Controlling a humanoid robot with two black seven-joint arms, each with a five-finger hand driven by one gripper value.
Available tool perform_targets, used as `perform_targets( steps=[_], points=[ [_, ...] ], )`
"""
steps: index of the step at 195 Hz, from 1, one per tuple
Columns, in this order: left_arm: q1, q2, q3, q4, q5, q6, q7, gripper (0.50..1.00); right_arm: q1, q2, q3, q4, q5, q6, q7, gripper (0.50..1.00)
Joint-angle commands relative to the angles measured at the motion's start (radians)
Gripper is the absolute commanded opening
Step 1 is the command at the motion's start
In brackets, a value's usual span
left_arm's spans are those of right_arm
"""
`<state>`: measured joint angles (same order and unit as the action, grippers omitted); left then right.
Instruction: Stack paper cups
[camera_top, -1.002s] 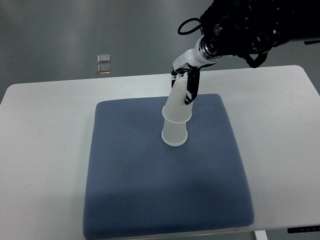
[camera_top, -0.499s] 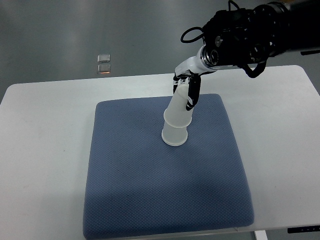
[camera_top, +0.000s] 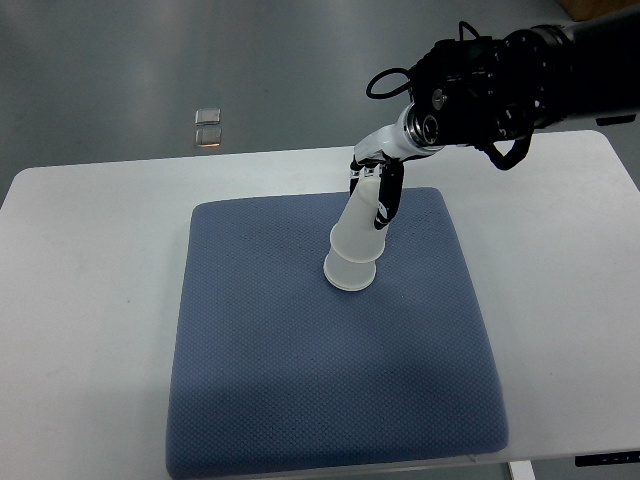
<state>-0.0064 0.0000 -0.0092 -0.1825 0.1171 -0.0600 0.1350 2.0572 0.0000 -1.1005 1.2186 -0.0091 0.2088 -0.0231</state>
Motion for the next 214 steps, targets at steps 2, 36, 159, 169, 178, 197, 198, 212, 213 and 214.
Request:
perform_targets(
  steps=[2, 36, 159, 169, 178, 197, 198, 212, 213, 214],
  points=[
    [0.0, 0.0, 0.0, 0.0, -0.001, 0.0, 0.0, 1.0, -0.014, 0.0, 0.007, -0.004, 0.001, -0.003, 0.0, 0.787],
    [-0.001, 0.0, 0.002, 0.0, -0.001, 0.0, 0.0, 1.0, -0.022, 0.0, 0.028, -0.01, 0.001, -0.017, 0.0, 0.787],
    [0.0, 0.0, 0.002, 0.0, 0.001, 0.0, 0.0, 1.0, -0.062, 0.0, 0.048, -0.064, 0.052, -0.058, 0.002, 0.842],
    [0.0, 0.0, 0.002, 0.0, 0.001, 0.0, 0.0, 1.0, -0.068, 0.0, 0.048, -0.077, 0.081, -0.069, 0.003, 0.842],
    [0.0, 0.0, 0.0, 0.0, -0.001, 0.0, 0.0, 1.0, -0.072, 0.0, 0.068, -0.099, 0.13, -0.088, 0.005, 0.842],
    [0.0, 0.0, 0.0, 0.0, -0.001, 0.0, 0.0, 1.0, -0.101, 0.0, 0.148, -0.14, 0.213, -0.132, 0.009, 0.846],
    [0.0, 0.0, 0.0, 0.0, -0.001, 0.0, 0.0, 1.0, -0.101, 0.0, 0.148, -0.14, 0.213, -0.132, 0.009, 0.846],
    [0.0, 0.0, 0.0, 0.0, -0.001, 0.0, 0.0, 1.0, -0.135, -0.021, 0.232, -0.166, 0.242, -0.147, 0.011, 0.852],
    [0.0, 0.0, 0.0, 0.0, -0.001, 0.0, 0.0, 1.0, -0.135, -0.021, 0.232, -0.166, 0.242, -0.147, 0.011, 0.852],
    [0.0, 0.0, 0.0, 0.0, -0.001, 0.0, 0.0, 1.0, -0.141, -0.031, 0.246, -0.169, 0.245, -0.151, 0.011, 0.852]
  ],
)
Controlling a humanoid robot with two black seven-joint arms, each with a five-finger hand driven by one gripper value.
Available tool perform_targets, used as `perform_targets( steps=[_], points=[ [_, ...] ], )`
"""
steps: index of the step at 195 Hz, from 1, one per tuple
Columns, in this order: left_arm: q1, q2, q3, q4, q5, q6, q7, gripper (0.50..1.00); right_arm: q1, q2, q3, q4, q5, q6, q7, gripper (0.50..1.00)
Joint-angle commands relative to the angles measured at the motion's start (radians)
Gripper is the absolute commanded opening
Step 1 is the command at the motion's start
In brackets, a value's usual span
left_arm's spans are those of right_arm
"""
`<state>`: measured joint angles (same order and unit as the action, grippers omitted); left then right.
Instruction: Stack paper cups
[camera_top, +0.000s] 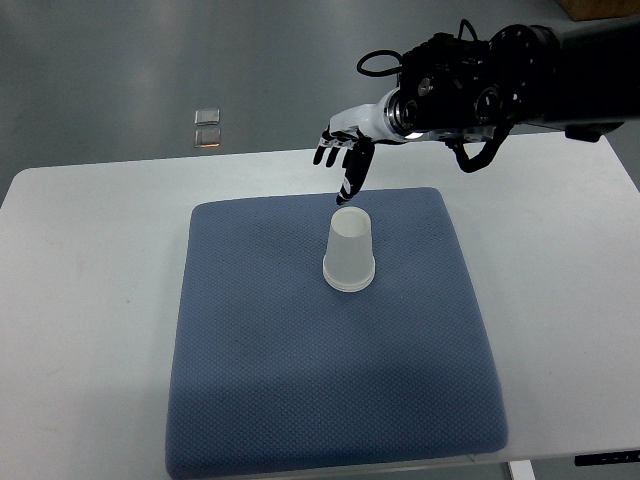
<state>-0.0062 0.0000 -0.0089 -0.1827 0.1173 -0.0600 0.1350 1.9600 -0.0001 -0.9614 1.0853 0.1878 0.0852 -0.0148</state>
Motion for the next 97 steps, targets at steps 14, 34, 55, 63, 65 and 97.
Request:
perform_targets(
  steps=[14, 34, 55, 63, 65, 97],
  points=[
    [0.0, 0.0, 0.0, 0.0, 0.001, -0.001, 0.0, 1.0, -0.096, -0.083, 0.196, -0.053, 0.053, -0.045, 0.004, 0.852],
    [0.0, 0.0, 0.0, 0.0, 0.001, -0.001, 0.0, 1.0, -0.213, -0.173, 0.369, -0.088, 0.061, -0.09, 0.007, 0.862],
    [0.0, 0.0, 0.001, 0.0, -0.001, 0.0, 0.0, 1.0, -0.331, -0.235, 0.535, -0.126, 0.101, -0.108, 0.01, 0.893],
    [0.0, 0.0, 0.001, -0.001, -0.001, -0.001, 0.0, 1.0, -0.372, -0.251, 0.583, -0.142, 0.119, -0.108, 0.015, 0.895],
    [0.0, 0.0, 0.001, 0.0, 0.001, -0.001, 0.0, 1.0, -0.386, -0.256, 0.599, -0.148, 0.125, -0.107, 0.018, 0.895],
    [0.0, 0.0, 0.003, -0.001, 0.001, -0.001, 0.0, 1.0, -0.592, -0.304, 0.897, -0.24, 0.17, -0.099, 0.064, 0.895]
  ],
)
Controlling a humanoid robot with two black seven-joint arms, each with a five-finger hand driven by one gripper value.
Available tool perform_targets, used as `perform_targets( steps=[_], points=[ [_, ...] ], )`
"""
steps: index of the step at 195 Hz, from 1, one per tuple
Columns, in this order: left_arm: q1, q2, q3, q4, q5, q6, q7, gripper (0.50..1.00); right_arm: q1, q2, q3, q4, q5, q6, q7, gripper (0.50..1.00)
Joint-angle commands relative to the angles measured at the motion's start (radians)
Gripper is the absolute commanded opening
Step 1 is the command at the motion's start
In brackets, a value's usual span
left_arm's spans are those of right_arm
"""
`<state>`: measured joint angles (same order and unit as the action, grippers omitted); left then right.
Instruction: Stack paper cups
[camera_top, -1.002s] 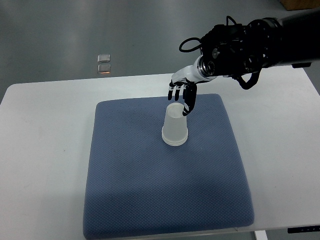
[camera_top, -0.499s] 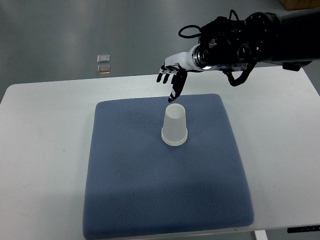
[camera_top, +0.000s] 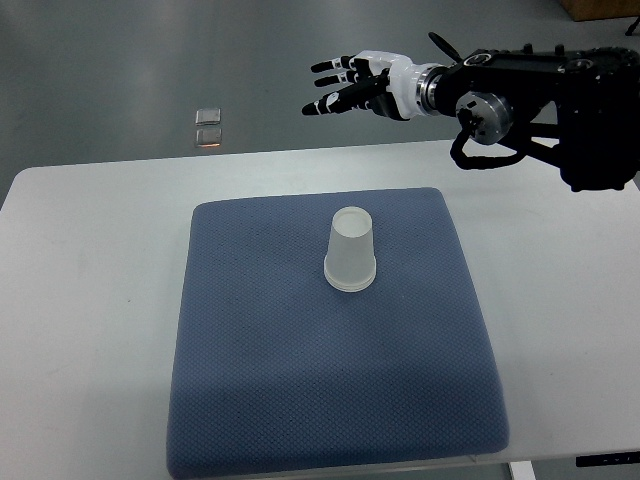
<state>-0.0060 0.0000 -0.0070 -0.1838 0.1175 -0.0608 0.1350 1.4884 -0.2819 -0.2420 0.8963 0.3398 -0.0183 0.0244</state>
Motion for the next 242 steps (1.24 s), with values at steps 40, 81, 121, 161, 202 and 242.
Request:
perform_targets(
  steps=[40, 81, 121, 161, 202, 242],
  points=[
    [-0.002, 0.0, -0.001, 0.001, -0.001, -0.001, 0.0, 1.0, -0.392, -0.025, 0.596, -0.12, 0.016, 0.046, 0.058, 0.901],
    [-0.002, 0.0, -0.001, 0.0, 0.001, -0.001, 0.0, 1.0, -0.586, 0.023, 0.865, -0.146, 0.015, 0.132, 0.127, 0.913],
    [-0.002, 0.0, 0.001, 0.0, 0.001, -0.001, 0.001, 1.0, -0.625, 0.066, 0.926, -0.237, 0.016, 0.146, 0.137, 0.913],
    [-0.002, 0.0, 0.001, 0.0, 0.001, -0.001, 0.003, 1.0, -0.665, 0.07, 0.952, -0.249, 0.016, 0.199, 0.137, 0.913],
    [-0.002, 0.0, 0.001, 0.0, 0.001, -0.001, 0.003, 1.0, -0.685, 0.089, 0.951, -0.249, -0.001, 0.21, 0.137, 0.913],
    [-0.003, 0.0, 0.002, 0.001, 0.001, -0.001, 0.003, 1.0, -0.686, 0.107, 0.94, -0.255, -0.008, 0.21, 0.137, 0.913]
  ],
)
